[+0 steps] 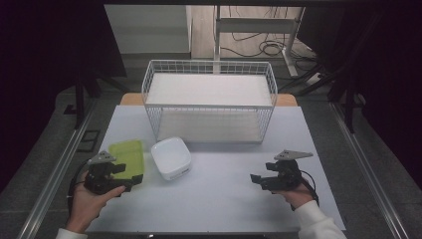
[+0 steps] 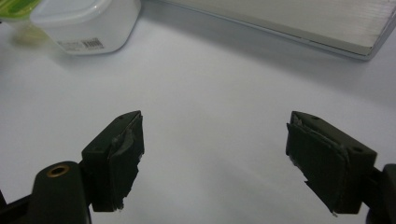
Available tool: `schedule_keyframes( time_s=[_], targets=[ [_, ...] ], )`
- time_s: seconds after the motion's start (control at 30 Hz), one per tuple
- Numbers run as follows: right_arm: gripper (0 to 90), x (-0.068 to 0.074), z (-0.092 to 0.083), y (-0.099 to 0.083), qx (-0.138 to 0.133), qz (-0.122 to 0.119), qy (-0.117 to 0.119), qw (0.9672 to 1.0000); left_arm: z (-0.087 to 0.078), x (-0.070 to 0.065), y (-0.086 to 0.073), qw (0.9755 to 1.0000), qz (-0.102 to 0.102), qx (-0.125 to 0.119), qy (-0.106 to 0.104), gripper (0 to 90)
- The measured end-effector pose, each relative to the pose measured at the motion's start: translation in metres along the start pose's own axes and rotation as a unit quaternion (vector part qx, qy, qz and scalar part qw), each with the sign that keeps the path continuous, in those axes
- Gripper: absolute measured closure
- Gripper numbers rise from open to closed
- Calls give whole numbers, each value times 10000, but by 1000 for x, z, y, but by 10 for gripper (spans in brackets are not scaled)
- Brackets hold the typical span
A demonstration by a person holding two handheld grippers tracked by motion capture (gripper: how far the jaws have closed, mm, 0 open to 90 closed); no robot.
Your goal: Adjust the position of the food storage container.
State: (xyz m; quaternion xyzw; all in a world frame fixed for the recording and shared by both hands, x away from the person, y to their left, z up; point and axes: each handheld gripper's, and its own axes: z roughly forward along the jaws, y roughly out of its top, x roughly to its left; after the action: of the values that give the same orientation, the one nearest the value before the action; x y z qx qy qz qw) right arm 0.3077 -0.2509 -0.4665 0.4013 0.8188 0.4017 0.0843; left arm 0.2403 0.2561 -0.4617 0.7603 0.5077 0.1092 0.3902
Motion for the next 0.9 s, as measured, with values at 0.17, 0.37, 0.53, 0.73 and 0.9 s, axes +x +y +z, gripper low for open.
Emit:
schedule_keyframes(
  time_s=[0.17,0.37,0.53,0.73,0.9],
  targets=[
    [192,-2,1,-4,46,-22,-15,10000,6,-3,1,10000,7,67,33,193],
    [191,-1,0,-3,83,-64,-153,9998,8,-11,1,9999,74,100,47,179],
    [191,1,1,-1,101,-25,-191,9998,1,-10,3,9998,153,109,44,177],
    [191,-3,7,4,76,137,43,9999,-2,-4,13,9997,120,225,-27,210],
    [187,-4,12,3,244,5,-28,9997,-10,7,25,9989,228,360,173,250]
  ],
)
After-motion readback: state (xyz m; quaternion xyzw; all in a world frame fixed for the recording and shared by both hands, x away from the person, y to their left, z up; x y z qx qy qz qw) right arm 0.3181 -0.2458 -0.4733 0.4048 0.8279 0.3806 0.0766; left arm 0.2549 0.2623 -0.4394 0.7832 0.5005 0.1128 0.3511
